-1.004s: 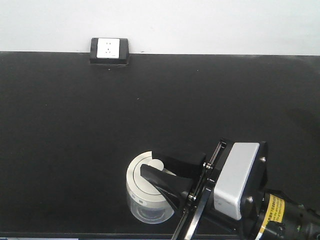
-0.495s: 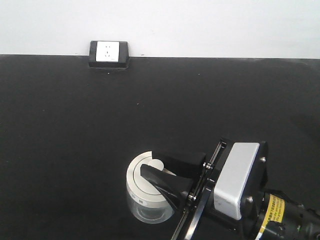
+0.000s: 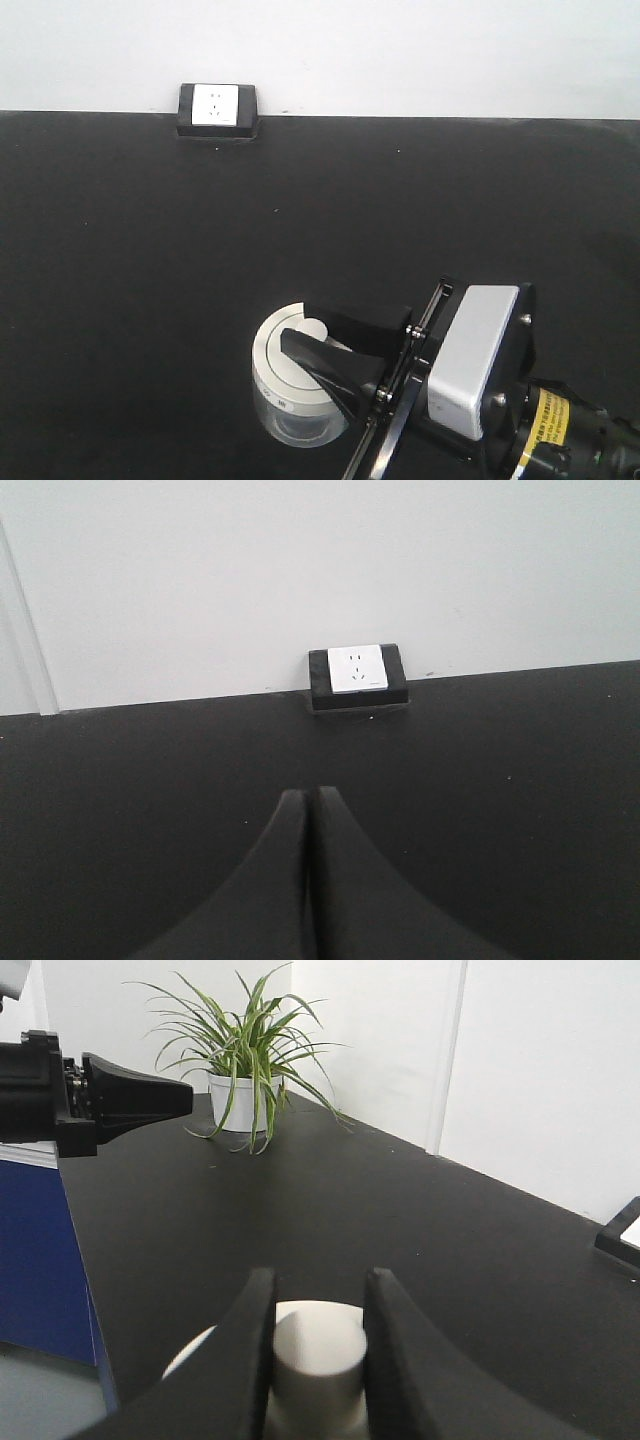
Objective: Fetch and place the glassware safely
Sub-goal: 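Hold the jar above the black benchtop as the base approaches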
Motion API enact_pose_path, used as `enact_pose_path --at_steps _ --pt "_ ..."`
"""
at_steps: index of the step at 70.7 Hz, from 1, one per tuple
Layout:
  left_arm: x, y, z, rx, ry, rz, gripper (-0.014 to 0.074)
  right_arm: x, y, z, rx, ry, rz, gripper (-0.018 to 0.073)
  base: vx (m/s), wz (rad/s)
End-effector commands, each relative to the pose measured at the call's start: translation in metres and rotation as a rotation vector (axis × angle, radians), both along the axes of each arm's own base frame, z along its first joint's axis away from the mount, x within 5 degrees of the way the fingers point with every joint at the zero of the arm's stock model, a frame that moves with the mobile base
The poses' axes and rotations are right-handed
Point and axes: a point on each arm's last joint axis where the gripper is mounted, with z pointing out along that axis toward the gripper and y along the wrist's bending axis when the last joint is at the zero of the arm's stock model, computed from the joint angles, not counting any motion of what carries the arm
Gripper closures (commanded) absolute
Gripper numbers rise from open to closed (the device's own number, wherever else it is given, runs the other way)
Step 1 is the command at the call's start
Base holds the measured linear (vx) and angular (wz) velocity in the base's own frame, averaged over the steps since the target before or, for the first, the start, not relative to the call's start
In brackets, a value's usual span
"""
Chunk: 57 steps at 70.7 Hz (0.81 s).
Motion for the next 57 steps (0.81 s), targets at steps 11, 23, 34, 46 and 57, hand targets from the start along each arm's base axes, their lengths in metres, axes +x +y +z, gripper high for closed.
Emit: enact_pose_path --at_steps 11,23,34,46,57 --pt "0.0009 -0.0007 0.0157 -0.018 -0.098 -0.006 0.0603 -0.0016 0.0003 0.0235 0.130 -0.085 0.020 0.0560 0.00 0.00" --pt "0.0009 -0.0007 0.0157 -0.018 -0.098 -0.006 0.0603 -0.0016 0.0003 0.0235 0.130 -0.085 0.020 0.0560 0.00 0.00" --pt "0.0009 -0.0007 0.0157 -0.018 -0.098 -0.006 0.0603 -0.0016 0.0003 0.0235 0.130 -0.085 0.020 0.0560 0.00 0.00" --pt "0.0009 -0.0007 0.0157 -0.018 -0.098 -0.006 0.0603 -0.0016 0.0003 0.0235 0.130 -0.085 0.020 0.0560 0.00 0.00" --pt "0.0009 -0.0007 0.0157 -0.018 -0.098 -0.006 0.0603 -0.0018 0.0003 0.0242 0.138 -0.089 0.022 0.0560 0.00 0.00"
